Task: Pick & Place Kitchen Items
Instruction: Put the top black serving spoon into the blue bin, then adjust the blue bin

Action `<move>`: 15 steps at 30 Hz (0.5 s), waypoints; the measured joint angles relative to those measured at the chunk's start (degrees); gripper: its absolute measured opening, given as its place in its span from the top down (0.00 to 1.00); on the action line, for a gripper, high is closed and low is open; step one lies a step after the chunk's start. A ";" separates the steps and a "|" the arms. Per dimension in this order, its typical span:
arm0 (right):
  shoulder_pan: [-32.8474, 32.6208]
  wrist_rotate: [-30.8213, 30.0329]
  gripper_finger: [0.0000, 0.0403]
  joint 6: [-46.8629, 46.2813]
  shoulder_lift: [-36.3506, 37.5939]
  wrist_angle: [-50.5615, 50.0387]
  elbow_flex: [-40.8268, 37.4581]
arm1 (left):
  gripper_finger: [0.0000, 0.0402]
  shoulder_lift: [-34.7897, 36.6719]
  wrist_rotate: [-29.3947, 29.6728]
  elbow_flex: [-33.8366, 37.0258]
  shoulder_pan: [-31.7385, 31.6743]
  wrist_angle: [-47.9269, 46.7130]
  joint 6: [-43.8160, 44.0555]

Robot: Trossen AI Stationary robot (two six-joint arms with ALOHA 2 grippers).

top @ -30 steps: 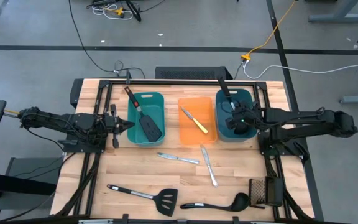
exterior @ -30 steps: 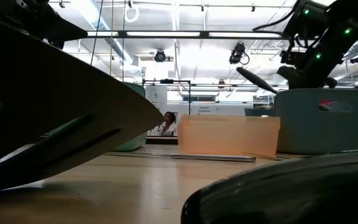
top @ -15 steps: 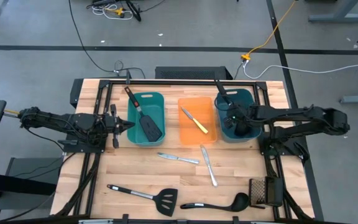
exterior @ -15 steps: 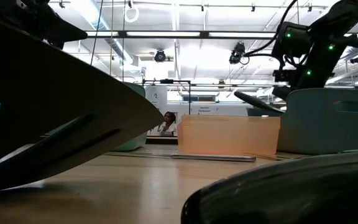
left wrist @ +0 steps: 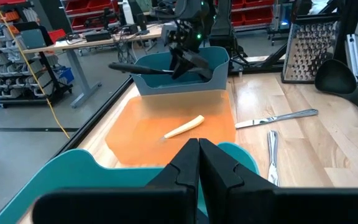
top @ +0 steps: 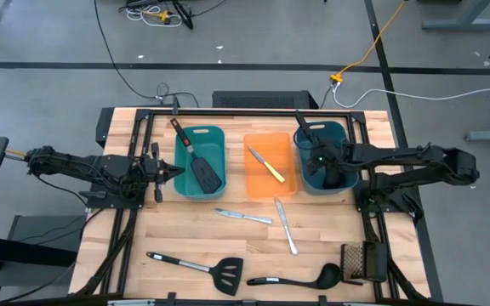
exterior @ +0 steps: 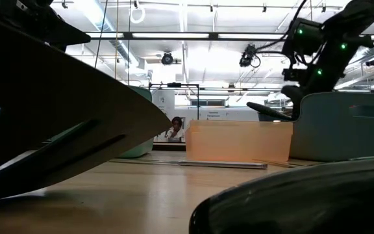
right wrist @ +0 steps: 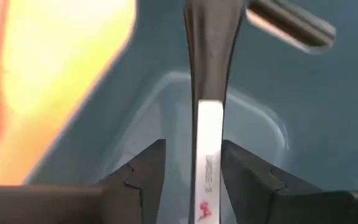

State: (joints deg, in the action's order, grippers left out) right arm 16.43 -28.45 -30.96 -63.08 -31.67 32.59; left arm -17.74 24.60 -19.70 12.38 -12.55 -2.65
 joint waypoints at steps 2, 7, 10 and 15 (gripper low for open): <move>-0.01 0.11 0.60 0.61 0.67 -0.33 1.70 | 0.96 0.00 0.00 0.00 0.00 0.00 0.26; -0.62 3.34 0.60 4.06 2.08 -3.84 8.04 | 0.96 0.02 0.00 0.00 0.00 -0.03 0.43; -2.58 7.60 0.59 8.18 2.16 -7.23 12.93 | 0.96 0.01 0.00 0.00 0.02 -0.03 0.41; -9.14 16.76 0.59 14.99 2.16 -11.96 20.26 | 0.96 0.00 0.00 0.00 0.00 -0.03 0.39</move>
State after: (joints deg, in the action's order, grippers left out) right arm 7.29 -11.70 -15.96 -60.93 -43.62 52.85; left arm -17.74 24.60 -19.70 12.38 -12.58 -2.26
